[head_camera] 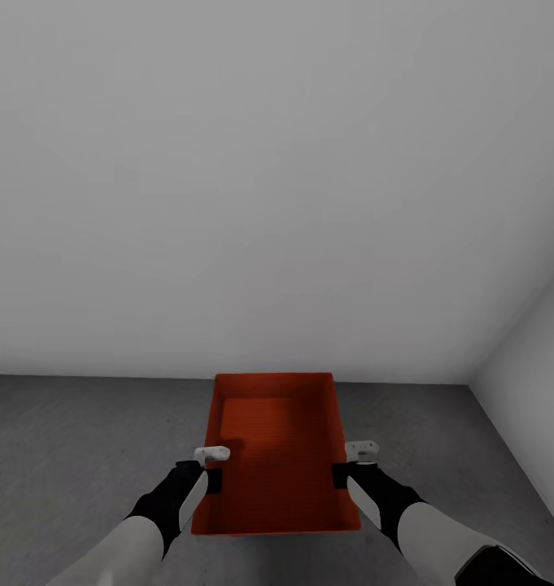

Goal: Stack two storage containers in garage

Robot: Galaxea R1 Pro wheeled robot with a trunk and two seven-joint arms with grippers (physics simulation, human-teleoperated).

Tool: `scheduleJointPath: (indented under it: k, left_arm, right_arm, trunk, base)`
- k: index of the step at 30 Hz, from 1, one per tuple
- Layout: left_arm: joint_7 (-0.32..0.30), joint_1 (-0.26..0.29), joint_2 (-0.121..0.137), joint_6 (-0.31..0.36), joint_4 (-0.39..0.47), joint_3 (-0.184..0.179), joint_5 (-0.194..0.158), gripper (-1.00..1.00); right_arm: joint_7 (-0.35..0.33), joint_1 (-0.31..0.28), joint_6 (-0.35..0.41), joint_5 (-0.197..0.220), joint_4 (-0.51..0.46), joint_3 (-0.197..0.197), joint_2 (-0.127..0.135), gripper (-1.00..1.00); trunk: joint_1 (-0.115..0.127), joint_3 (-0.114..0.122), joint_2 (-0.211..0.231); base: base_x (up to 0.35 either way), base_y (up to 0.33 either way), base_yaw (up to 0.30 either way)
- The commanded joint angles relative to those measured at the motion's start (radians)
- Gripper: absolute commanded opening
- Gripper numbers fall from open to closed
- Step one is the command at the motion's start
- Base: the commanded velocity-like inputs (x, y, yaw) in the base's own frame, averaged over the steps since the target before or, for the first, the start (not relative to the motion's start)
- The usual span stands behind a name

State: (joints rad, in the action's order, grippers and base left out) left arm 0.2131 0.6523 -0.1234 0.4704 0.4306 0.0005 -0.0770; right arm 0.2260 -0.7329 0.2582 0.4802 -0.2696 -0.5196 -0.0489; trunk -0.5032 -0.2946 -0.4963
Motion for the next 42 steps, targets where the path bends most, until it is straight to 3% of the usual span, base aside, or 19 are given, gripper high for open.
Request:
scheduleJointPath:
  k: [1,11,29,38,42]
  left_arm:
    - [0.009,0.001,0.045,0.007,0.003,0.003,0.006,-1.00]
    - [0.011,0.001,0.044,0.009,0.004,0.004,0.005,-1.00]
    - [0.006,0.001,0.046,0.016,0.002,0.004,0.005,-1.00]
    - [0.008,0.001,0.045,0.016,0.002,0.004,0.005,-1.00]
    - [0.007,0.001,0.045,0.016,0.002,0.004,0.005,-1.00]
  right_arm:
    - [0.009,0.000,0.006,0.009,0.015,-0.030,0.003,-1.00]
    - [0.009,0.000,0.006,0.009,0.015,-0.030,0.003,-1.00]
    - [0.009,0.000,0.006,0.009,0.015,-0.030,0.003,-1.00]
    - [0.009,0.000,0.006,0.009,0.015,-0.030,0.002,-1.00]
    - [0.009,0.000,0.006,0.009,0.015,-0.030,0.002,-1.00]
  trunk:
    - [0.000,-0.002,-0.002]
    - [0.000,-0.002,-0.002]
    - [-0.069,-0.058,-0.128]
    - [-0.069,-0.058,-0.128]
    - [-0.085,-0.070,-0.156]
  base:
    - [0.000,0.000,0.000]
    - [0.000,0.000,0.000]
    - [0.000,0.000,0.000]
    - [0.000,0.000,0.000]
    - [0.000,0.000,0.000]
